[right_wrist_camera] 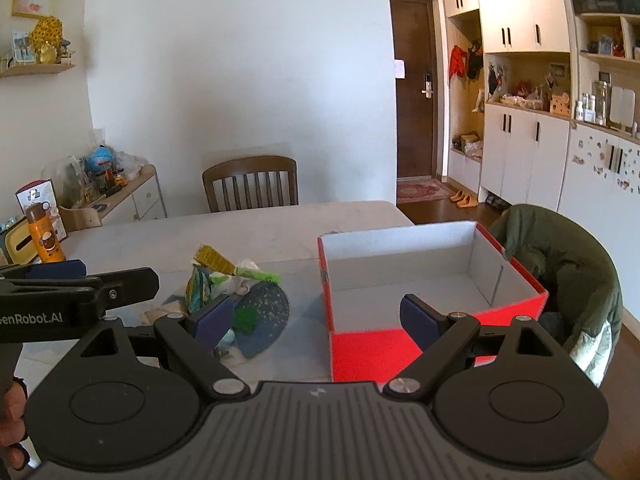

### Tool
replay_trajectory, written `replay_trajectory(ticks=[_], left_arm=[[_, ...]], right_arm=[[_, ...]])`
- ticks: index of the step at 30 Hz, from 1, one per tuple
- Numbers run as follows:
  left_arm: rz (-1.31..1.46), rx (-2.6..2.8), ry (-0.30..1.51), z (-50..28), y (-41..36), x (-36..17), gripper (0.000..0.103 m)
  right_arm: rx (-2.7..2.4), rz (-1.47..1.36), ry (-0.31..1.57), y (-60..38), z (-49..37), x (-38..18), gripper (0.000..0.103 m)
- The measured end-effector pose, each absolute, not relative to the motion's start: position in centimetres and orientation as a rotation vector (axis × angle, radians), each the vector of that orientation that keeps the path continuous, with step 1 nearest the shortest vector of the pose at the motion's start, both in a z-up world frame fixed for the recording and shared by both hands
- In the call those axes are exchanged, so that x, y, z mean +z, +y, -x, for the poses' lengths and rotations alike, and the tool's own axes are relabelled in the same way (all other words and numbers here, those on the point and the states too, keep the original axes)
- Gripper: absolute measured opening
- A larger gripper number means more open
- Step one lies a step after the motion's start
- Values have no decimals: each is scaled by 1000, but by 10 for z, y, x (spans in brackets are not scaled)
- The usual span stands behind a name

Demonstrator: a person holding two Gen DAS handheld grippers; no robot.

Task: Organize objects
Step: 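Move both tools toward the pile of items on the blue mat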

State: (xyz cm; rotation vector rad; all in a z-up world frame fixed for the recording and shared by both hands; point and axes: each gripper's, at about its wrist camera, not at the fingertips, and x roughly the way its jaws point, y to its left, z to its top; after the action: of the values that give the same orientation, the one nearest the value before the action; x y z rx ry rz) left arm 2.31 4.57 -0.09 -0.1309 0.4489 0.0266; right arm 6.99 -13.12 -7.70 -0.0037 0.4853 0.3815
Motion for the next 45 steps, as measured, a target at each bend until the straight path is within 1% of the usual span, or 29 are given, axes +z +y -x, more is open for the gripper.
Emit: replay_trajectory(ticks=[5, 12, 17, 22, 25, 30, 36, 39, 43, 45], left_arm=[[135, 24, 450, -40, 69, -1, 103], [160, 0, 463, -64, 104, -6, 103], [173, 45, 473, -80, 134, -13, 103], [178, 60, 579, -104, 161, -42, 102], [137, 45, 633, -116, 170, -67, 102], [112, 33, 718, -133, 191, -109, 98], [55, -29, 765, -148, 205, -132, 98], [15, -56, 788, -157, 207, -138, 98], [11, -94, 818, -169, 213, -147, 95], [2, -116, 830, -174, 215, -150, 93]], right_arm=[[390, 5, 479, -107, -88, -79, 91], [419, -10, 525, -75, -116, -88, 91], [465, 60, 546, -47, -131, -94, 91], [547, 155, 607, -20, -149, -113, 91], [573, 205, 645, -5, -157, -127, 91], [640, 207, 762, 13, -173, -154, 91], [659, 297, 842, 36, -180, -183, 90], [677, 320, 869, 43, -183, -193, 86], [697, 317, 894, 52, -188, -201, 81], [697, 319, 897, 55, -189, -204, 76]])
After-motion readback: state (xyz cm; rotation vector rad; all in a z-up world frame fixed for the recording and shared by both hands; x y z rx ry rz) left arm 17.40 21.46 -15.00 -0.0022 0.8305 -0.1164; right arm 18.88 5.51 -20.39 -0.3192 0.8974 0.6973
